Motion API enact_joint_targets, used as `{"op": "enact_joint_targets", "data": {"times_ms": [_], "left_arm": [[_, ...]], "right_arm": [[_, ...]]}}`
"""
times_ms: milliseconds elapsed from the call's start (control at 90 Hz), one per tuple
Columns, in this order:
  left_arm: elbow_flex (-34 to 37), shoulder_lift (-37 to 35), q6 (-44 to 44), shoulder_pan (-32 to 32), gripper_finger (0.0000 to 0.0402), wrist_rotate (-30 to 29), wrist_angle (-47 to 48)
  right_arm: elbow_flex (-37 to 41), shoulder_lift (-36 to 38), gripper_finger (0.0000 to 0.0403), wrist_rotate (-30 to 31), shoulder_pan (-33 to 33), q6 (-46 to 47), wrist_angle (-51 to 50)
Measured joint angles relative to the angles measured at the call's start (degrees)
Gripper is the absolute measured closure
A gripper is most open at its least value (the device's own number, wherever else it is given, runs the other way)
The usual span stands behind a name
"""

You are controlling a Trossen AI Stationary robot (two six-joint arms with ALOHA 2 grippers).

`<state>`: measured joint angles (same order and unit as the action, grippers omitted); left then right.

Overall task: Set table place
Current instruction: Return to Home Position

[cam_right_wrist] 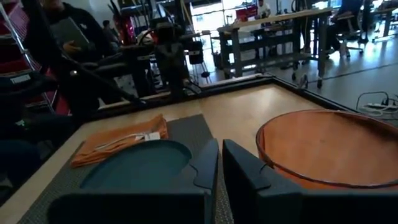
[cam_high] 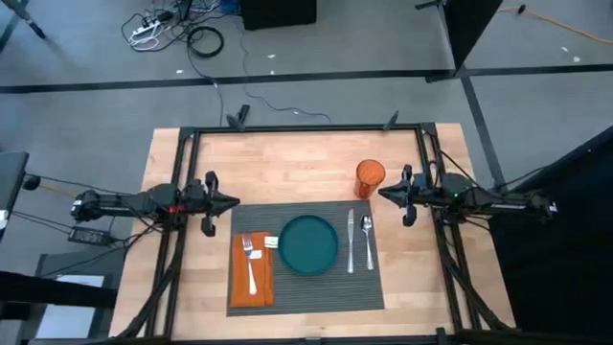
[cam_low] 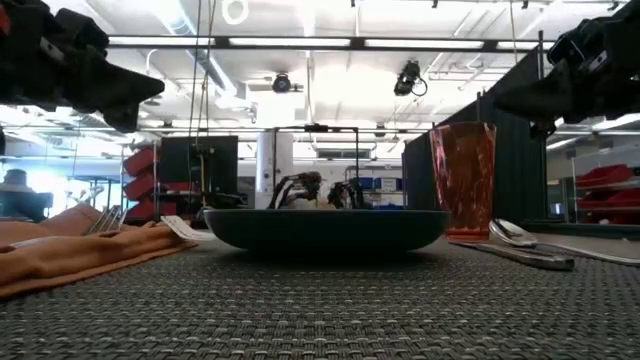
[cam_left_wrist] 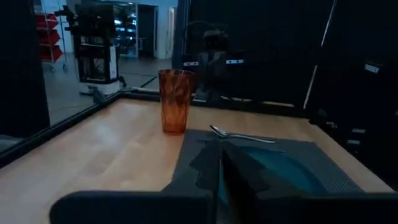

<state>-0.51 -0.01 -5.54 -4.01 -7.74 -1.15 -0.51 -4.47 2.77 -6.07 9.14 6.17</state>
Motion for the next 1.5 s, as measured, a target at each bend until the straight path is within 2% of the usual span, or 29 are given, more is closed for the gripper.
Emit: {"op": "enact_joint_targets", "data": {"times_ms": [456, 1500], "left_arm": [[0.1, 0.3, 0.4, 0.0, 0.0401, -0.3, -6.6], [0.1, 0.2, 0.4, 0.0, 0.0401, -0.1, -6.7]], "right_arm": [[0.0, 0.0, 0.0403, 0.1, 0.0, -0.1, 0.1], [0.0, 0.0, 0.0403, 0.1, 0.0, -0.1, 0.2]]}}
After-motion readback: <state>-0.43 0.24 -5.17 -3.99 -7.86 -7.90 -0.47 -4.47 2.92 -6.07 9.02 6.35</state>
